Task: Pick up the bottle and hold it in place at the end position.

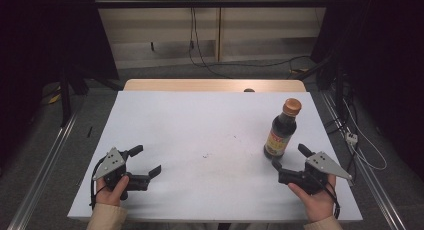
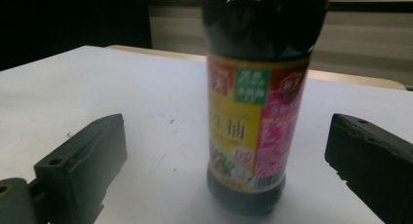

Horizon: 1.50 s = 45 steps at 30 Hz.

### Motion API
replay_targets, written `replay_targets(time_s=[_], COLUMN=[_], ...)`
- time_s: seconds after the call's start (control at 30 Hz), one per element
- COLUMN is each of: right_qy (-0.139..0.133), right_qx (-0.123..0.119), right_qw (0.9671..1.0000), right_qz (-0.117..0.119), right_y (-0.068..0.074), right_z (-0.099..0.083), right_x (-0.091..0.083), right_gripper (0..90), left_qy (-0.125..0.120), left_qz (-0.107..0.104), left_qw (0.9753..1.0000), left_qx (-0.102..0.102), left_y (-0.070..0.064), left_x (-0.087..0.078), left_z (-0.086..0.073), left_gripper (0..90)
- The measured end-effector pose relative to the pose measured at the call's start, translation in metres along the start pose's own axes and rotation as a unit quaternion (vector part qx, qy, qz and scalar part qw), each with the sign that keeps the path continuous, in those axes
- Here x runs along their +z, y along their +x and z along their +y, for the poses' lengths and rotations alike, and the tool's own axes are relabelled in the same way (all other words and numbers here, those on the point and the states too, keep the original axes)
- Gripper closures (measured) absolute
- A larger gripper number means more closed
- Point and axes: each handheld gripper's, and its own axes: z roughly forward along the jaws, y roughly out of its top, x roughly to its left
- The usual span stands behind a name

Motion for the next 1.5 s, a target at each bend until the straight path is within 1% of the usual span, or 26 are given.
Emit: replay_targets(time_s=[0.1, 0.17, 0.23, 0.3, 0.37, 0.43, 0.5, 0.57, 0.6, 0.73, 0.8, 0.97, 1.0, 1.03, 1.07, 1.1, 1.23, 1.3, 1.37, 1.4, 1.5], right_qy=[0.001, 0.004, 0.000, 0.002, 0.006, 0.007, 0.004, 0.002, 0.002, 0.001, 0.001, 0.003, 0.003, 0.003, 0.004, 0.004, 0.002, -0.001, -0.001, -0.001, 0.000], right_qx=[0.010, 0.013, 0.016, 0.012, 0.008, -0.004, 0.000, 0.001, 0.001, 0.000, -0.003, -0.002, -0.002, -0.003, -0.007, -0.005, 0.005, 0.007, 0.007, 0.008, 0.005], right_qw=[0.9999, 0.9999, 0.9998, 0.9997, 0.9996, 0.9995, 0.9996, 0.9994, 0.9995, 0.9995, 0.9994, 0.9994, 0.9994, 0.9996, 0.9995, 0.9995, 0.9996, 0.9995, 0.9996, 0.9996, 0.9999], right_qz=[-0.012, -0.008, -0.012, -0.019, -0.025, -0.031, -0.030, -0.034, -0.032, -0.030, -0.034, -0.035, -0.034, -0.030, -0.030, -0.030, -0.027, -0.031, -0.028, -0.027, -0.016], right_y=[-0.004, -0.006, -0.007, -0.007, -0.007, -0.007, -0.008, -0.008, -0.008, -0.009, -0.009, -0.011, -0.011, -0.012, -0.013, -0.013, -0.016, -0.017, -0.017, -0.017, -0.017], right_z=[0.005, 0.007, 0.008, 0.011, 0.013, 0.015, 0.017, 0.018, 0.019, 0.019, 0.020, 0.020, 0.020, 0.020, 0.020, 0.020, 0.020, 0.019, 0.020, 0.020, 0.019], right_x=[0.006, 0.010, 0.014, 0.018, 0.024, 0.029, 0.032, 0.035, 0.036, 0.042, 0.044, 0.049, 0.050, 0.051, 0.052, 0.053, 0.055, 0.056, 0.057, 0.057, 0.058], right_gripper=[1.0, 1.9, 3.4, 4.9, 6.0, 7.4, 7.9, 9.0, 9.2, 11.0, 11.2, 14.7, 15.8, 17.7, 18.4, 18.4, 19.9, 19.2, 20.5, 21.5, 25.1], left_qy=[0.002, 0.002, 0.003, 0.002, 0.003, 0.003, 0.003, 0.003, 0.002, 0.004, 0.004, 0.003, 0.001, 0.004, 0.004, 0.002, 0.006, 0.007, 0.006, 0.006, 0.005], left_qz=[0.002, 0.000, 0.001, 0.001, 0.000, -0.001, -0.001, 0.000, 0.000, -0.001, -0.001, -0.004, -0.004, -0.004, -0.004, -0.004, -0.003, -0.003, -0.005, -0.005, -0.005], left_qw=[1.0000, 1.0000, 1.0000, 1.0000, 1.0000, 1.0000, 1.0000, 1.0000, 1.0000, 1.0000, 1.0000, 1.0000, 1.0000, 1.0000, 1.0000, 1.0000, 1.0000, 1.0000, 1.0000, 1.0000, 1.0000], left_qx=[-0.001, 0.000, 0.001, 0.000, 0.003, 0.002, 0.002, 0.001, -0.003, -0.001, -0.002, -0.002, -0.005, -0.002, -0.002, -0.004, 0.000, 0.000, -0.004, -0.002, -0.003], left_y=[0.000, 0.000, -0.001, -0.001, -0.001, -0.002, -0.001, -0.001, -0.001, 0.000, -0.001, -0.001, -0.001, -0.001, -0.001, -0.001, -0.001, -0.001, -0.001, -0.001, -0.001], left_x=[0.002, 0.002, 0.002, 0.002, 0.003, 0.003, 0.002, 0.002, 0.002, 0.002, 0.002, 0.003, 0.003, 0.003, 0.003, 0.003, 0.003, 0.004, 0.004, 0.004, 0.004], left_z=[0.000, 0.000, 0.000, 0.000, 0.000, 0.000, 0.000, 0.000, 0.000, -0.001, -0.001, 0.000, -0.001, -0.001, -0.001, -0.001, -0.001, -0.001, -0.001, -0.001, -0.001], left_gripper=[3.5, 3.5, 3.5, 3.5, 3.5, 3.5, 3.5, 3.5, 3.5, 3.5, 3.5, 3.5, 3.6, 3.5, 3.5, 3.5, 3.5, 3.6, 3.6, 3.6, 3.6])
